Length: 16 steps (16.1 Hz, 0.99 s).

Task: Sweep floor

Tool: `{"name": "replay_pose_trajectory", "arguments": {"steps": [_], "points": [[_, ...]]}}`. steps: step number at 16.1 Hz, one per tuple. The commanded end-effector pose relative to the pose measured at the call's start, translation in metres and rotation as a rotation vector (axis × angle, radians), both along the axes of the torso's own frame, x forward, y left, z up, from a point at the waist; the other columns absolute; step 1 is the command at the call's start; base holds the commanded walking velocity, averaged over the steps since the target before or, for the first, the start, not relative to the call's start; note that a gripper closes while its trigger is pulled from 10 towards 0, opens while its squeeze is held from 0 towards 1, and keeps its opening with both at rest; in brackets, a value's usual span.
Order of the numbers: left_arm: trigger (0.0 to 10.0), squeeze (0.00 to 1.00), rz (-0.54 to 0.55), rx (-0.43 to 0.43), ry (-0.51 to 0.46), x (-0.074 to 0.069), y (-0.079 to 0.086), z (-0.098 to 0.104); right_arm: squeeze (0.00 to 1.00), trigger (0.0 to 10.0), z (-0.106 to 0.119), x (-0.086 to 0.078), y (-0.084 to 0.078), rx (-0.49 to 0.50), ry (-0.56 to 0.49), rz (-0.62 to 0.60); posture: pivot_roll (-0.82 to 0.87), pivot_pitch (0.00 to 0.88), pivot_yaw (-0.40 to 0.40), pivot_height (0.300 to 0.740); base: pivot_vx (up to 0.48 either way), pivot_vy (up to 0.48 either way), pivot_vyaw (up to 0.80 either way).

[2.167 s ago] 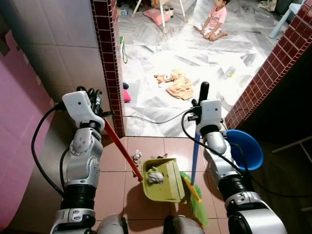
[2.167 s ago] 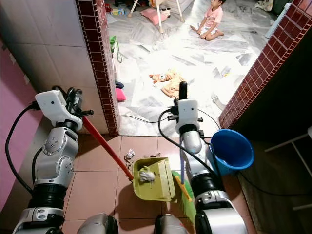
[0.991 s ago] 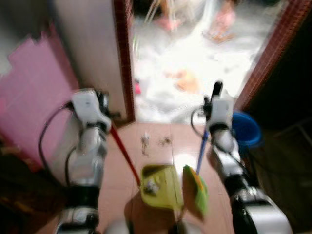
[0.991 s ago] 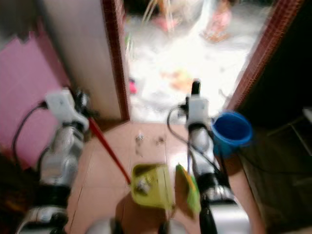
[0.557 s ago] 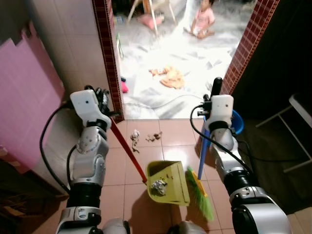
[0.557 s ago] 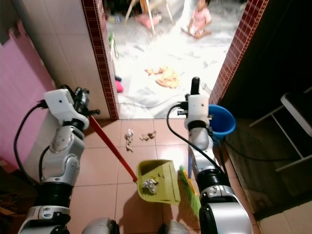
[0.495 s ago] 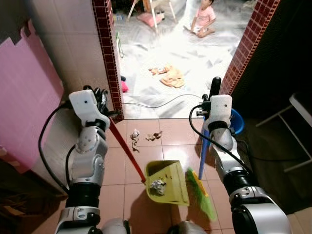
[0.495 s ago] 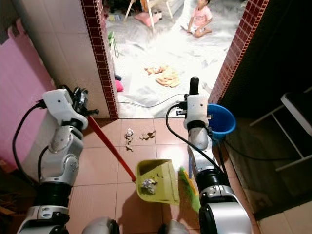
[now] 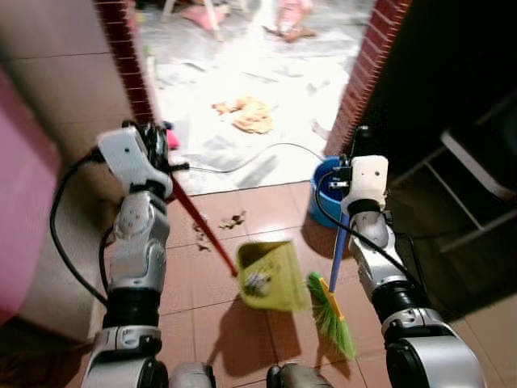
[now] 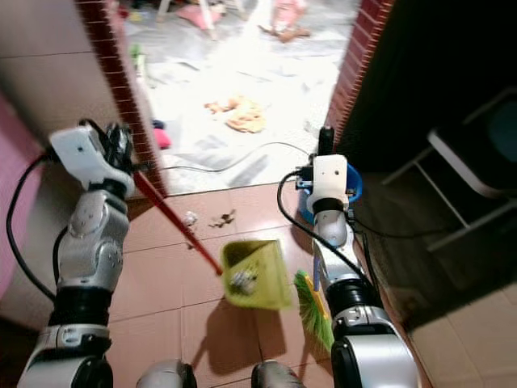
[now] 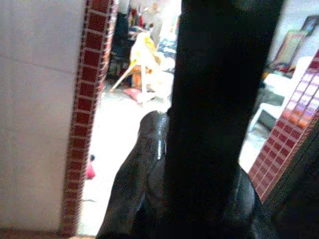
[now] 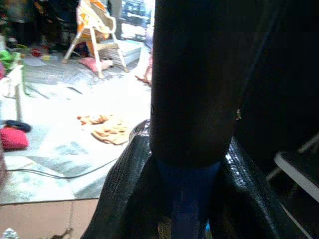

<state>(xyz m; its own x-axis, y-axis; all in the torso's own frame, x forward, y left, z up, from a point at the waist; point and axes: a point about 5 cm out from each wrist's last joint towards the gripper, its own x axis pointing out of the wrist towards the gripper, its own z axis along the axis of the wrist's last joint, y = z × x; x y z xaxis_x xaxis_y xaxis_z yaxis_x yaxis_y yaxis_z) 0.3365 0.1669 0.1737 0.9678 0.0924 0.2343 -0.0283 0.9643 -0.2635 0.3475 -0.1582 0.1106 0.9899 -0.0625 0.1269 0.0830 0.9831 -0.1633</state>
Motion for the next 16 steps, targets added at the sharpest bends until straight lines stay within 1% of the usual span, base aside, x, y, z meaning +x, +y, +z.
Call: {"name": "replay_pose_trajectory", "arguments": {"steps": [1,3,4,5,6,7,9,11,16], "points": [[10.0,0.00,0.041,-0.022,-0.149,0.001,0.007,0.040,0.00,10.0,0.002,0.002,-0.002,-0.029,0.002,-0.005,-0.02,0.000,-0.007,0.740,0.000,0.000,-0.80],[10.0,0.00,0.072,-0.037,-0.179,0.003,0.011,0.050,0.00,10.0,0.000,0.001,-0.002,-0.034,0.012,-0.002,-0.02,0.000,-0.007,0.740,0.000,0.000,-0.62],[10.0,0.00,0.091,-0.052,-0.199,0.003,0.013,0.059,0.00,10.0,-0.002,0.000,-0.001,-0.038,0.021,0.012,-0.02,0.000,-0.007,0.740,0.000,0.000,0.00],[10.0,0.00,0.092,-0.065,-0.211,0.004,0.013,0.062,0.00,10.0,-0.004,-0.001,-0.001,-0.032,0.028,0.015,-0.02,0.000,-0.007,0.740,0.244,0.000,0.00],[10.0,0.00,0.086,-0.072,-0.212,0.005,0.011,0.063,0.00,10.0,-0.006,-0.001,0.000,-0.034,0.037,0.017,-0.02,0.000,-0.008,0.740,0.322,0.000,0.00],[10.0,0.00,0.078,-0.076,-0.210,0.006,0.008,0.062,0.00,10.0,-0.008,-0.001,0.000,-0.023,0.055,0.008,-0.02,0.000,-0.008,0.740,0.360,0.000,-0.80],[10.0,0.00,0.069,-0.095,-0.214,0.006,0.003,0.065,0.00,10.0,-0.006,-0.001,0.002,-0.025,0.043,0.020,-0.03,0.000,-0.007,0.740,0.394,0.000,-0.80],[10.0,0.00,0.071,-0.099,-0.216,0.007,0.003,0.067,0.00,10.0,-0.006,-0.001,0.002,-0.024,0.043,0.025,-0.03,0.000,-0.007,0.740,0.426,0.000,-0.80],[10.0,0.00,0.074,-0.119,-0.220,0.007,0.000,0.068,0.00,10.0,-0.007,-0.002,0.009,-0.022,0.045,0.074,-0.03,0.000,-0.007,0.740,0.461,0.000,0.00]]}}
